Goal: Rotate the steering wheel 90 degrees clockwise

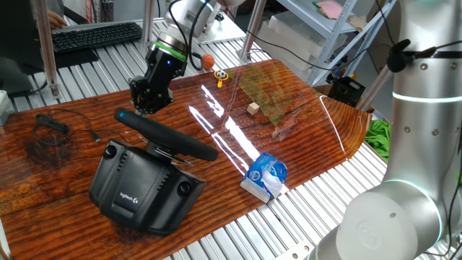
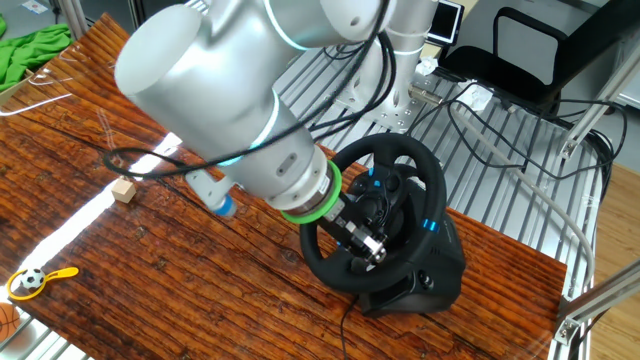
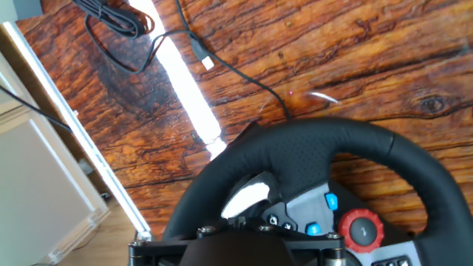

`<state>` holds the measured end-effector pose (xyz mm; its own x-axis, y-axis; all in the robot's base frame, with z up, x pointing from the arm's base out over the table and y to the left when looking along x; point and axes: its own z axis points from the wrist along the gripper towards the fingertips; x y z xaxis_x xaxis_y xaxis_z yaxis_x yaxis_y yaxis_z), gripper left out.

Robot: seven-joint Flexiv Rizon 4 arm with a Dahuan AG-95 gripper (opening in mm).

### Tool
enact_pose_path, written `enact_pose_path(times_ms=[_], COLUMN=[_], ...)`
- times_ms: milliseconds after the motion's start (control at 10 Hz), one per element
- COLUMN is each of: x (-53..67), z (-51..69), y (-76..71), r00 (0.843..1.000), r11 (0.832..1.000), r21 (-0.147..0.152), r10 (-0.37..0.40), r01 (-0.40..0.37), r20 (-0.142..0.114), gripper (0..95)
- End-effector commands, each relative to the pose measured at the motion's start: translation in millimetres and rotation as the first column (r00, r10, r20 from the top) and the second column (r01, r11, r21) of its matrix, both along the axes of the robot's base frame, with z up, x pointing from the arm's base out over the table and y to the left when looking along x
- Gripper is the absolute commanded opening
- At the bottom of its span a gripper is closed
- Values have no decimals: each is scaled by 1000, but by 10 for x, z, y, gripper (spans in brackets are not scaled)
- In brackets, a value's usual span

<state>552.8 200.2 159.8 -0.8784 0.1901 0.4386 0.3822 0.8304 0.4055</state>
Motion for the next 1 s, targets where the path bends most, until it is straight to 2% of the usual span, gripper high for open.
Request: enact_pose_path(times_ms=[100, 300, 500, 800, 1000], x=[-40, -36, -36, -26, -24], z=[-27, -53, -77, -73, -72], y=[-58, -84, -126, -131, -133], r00=[1000, 1000, 999, 1000, 1000], r11=[1000, 1000, 1000, 999, 998], r21=[-3, -20, -24, -49, -55], r10=[3, 7, 12, 5, 2], r01=[-3, -7, -11, -4, -1], r20=[15, 25, 32, 29, 29], gripper=[0, 0, 0, 0, 0])
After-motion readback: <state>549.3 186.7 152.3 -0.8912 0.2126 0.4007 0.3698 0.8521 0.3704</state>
